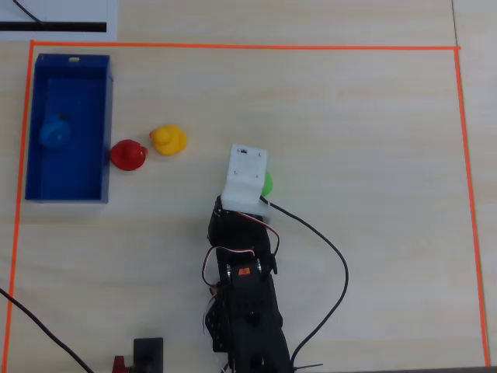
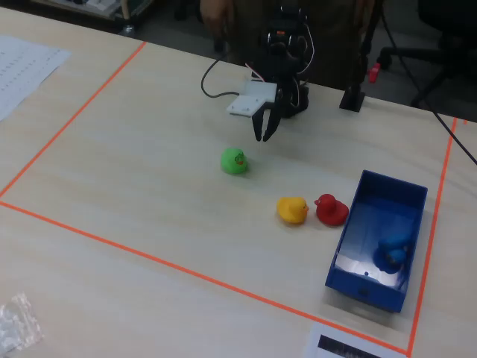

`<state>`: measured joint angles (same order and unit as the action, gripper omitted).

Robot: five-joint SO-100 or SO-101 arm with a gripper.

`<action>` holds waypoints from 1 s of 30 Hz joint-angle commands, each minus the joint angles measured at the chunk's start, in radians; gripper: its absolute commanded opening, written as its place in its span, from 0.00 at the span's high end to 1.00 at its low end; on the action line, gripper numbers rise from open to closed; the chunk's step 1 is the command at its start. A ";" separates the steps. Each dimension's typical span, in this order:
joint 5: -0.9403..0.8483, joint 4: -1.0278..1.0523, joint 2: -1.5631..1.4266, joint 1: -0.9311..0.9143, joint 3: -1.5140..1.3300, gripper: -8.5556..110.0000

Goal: Grasp blue duck and put it into box.

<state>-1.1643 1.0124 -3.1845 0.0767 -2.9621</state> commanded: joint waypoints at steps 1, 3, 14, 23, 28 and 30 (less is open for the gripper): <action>-0.058 0.077 -0.121 -0.023 -0.115 0.93; -0.094 0.124 -0.126 -0.026 -0.147 0.93; -0.150 0.301 -0.127 -0.037 -0.147 0.92; -0.143 0.301 -0.127 -0.037 -0.149 0.90; -0.143 0.301 -0.127 -0.037 -0.149 0.90; -0.143 0.301 -0.127 -0.037 -0.149 0.90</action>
<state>-1.3100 1.2947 -3.3241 0.0476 -3.1140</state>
